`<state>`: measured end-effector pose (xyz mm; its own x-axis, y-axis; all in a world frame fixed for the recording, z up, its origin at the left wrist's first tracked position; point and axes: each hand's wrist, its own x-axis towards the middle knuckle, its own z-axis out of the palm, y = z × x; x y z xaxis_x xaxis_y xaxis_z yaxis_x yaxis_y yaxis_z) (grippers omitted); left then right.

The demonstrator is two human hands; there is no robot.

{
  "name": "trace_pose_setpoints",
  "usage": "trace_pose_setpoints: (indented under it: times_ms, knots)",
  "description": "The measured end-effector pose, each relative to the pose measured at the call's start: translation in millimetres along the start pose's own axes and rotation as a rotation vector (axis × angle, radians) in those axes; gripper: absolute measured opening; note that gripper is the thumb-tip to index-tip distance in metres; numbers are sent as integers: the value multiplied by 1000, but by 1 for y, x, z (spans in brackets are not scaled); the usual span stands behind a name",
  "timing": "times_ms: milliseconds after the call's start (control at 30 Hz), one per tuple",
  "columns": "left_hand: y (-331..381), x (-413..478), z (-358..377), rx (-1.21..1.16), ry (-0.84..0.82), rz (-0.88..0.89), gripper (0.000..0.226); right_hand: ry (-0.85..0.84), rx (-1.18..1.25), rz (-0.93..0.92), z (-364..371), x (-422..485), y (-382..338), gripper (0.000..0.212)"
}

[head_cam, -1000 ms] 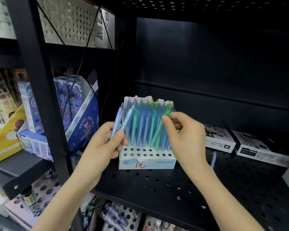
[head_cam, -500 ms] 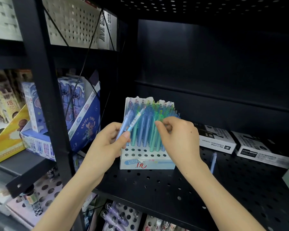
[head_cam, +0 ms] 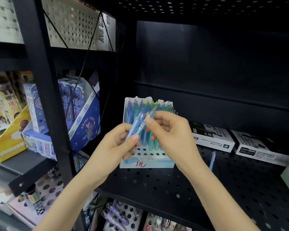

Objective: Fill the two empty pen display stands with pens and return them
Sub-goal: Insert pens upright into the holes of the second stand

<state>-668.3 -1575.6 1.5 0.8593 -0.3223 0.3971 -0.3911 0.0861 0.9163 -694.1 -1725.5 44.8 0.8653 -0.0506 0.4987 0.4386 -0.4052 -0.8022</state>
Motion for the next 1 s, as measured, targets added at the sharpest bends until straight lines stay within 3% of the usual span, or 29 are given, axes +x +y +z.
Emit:
trace_pose_setpoints:
  times_ms: [67, 167, 300, 633, 800, 1000]
  knots:
    - [2, -2, 2, 14, -17, 11, 14, 4, 122, 27, -6, 1, -2, 7]
    - [1, -3, -2, 109, 108, 46, 15, 158, 252, 27, -20, 4, -1, 7]
    - [-6, -2, -17, 200, 307, 78, 15, 356, 91, -36, -28, 6, 10, 7]
    - [-8, -4, -18, 275, 360, 27, 11, 295, -366, -133, 7, 6, 34, 13]
    - [-16, -3, -21, 250, 365, 39, 31, 251, -503, -87, 13, 9, 28, 17]
    - [-13, -4, -18, 213, 376, 74, 12, 125, -803, 12, 17, 20, 18, 33]
